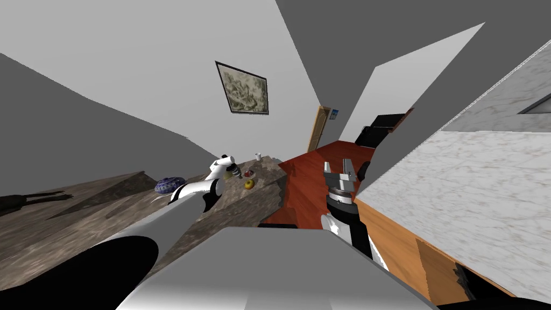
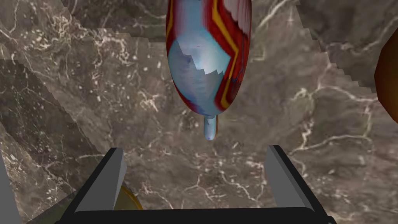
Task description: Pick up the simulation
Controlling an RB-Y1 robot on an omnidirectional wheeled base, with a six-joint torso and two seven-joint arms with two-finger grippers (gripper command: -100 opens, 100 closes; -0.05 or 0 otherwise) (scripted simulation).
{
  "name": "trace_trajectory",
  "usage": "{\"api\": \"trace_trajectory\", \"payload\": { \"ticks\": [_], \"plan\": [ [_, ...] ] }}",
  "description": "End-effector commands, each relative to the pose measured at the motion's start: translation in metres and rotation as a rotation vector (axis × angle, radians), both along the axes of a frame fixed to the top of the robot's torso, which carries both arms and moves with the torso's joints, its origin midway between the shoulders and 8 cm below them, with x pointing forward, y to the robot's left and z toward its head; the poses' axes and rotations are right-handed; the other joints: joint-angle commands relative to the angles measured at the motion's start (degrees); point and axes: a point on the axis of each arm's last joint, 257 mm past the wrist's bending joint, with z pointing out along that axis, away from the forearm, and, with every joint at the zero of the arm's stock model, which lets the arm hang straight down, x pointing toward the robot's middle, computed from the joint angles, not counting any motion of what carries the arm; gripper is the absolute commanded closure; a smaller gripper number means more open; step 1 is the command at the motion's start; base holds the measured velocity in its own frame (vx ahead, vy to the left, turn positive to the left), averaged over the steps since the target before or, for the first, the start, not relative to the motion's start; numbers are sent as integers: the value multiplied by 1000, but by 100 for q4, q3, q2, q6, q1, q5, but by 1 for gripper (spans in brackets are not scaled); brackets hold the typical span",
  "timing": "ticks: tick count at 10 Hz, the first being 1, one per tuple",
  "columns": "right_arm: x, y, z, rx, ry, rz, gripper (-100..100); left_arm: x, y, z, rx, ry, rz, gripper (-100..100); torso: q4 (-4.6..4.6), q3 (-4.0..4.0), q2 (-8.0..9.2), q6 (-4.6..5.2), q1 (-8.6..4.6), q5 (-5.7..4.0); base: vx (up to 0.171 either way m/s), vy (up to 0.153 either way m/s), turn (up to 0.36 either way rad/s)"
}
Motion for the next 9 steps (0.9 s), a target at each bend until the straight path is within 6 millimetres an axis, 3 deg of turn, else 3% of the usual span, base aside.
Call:
{"api": "trace_trajectory", "payload": {
  "ticks": [1, 2, 3, 6, 9],
  "plan": [
    [0, 0, 0, 0, 0, 0, 0, -3, -7, -2, -21, 25, 2, -100, 0, 0, 0, 0, 0, 0, 28, 22, -48],
    [0, 0, 0, 0, 0, 0, 0, -2, -17, 6, -46, 41, 1, -100, -1, -1, 0, -3, 2, 1, 30, 29, -63],
    [0, 0, 0, 0, 0, 0, 0, -7, -19, -1, -54, 59, 3, -100, -1, -1, -2, -1, 4, 1, 30, 31, -41],
    [0, 0, 0, 0, 0, 0, 0, -18, -43, 4, -126, 138, 4, -100, -2, -3, -5, -2, 5, 2, 38, 35, -78],
    [0, 0, 0, 0, 0, 0, 0, -21, -49, 5, -142, 157, 4, -100, 1, 3, 7, -3, -4, 0, 7, 9, -8]
  ]
}}
